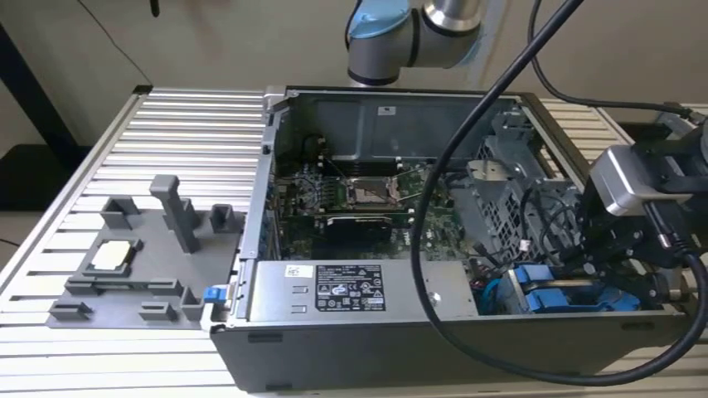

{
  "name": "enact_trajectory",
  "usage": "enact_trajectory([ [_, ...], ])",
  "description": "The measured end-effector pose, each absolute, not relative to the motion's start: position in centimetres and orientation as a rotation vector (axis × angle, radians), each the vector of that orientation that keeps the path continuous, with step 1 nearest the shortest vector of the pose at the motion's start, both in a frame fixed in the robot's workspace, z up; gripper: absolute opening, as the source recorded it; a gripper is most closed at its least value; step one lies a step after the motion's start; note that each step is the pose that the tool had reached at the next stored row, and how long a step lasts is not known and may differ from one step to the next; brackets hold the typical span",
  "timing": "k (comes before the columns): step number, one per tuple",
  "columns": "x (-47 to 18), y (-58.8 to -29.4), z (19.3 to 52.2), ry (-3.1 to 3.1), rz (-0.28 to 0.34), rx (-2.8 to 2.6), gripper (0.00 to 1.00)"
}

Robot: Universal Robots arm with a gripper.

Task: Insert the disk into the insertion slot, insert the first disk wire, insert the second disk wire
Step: 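Insert the second disk wire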

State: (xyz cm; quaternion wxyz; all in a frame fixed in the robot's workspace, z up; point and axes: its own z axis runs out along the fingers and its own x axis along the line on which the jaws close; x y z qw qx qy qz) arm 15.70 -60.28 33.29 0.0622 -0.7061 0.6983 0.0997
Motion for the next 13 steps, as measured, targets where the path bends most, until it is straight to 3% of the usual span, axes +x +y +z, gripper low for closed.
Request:
enact_trajectory([
  [3, 15.7, -60.3, 33.4, 2.111, 0.301, -2.134, 0.18],
  [4, 15.7, -60.3, 33.5, 2.111, 0.301, -2.135, 0.24],
  [13, 15.7, -60.3, 37.4, 2.111, 0.301, -2.135, 0.24],
])
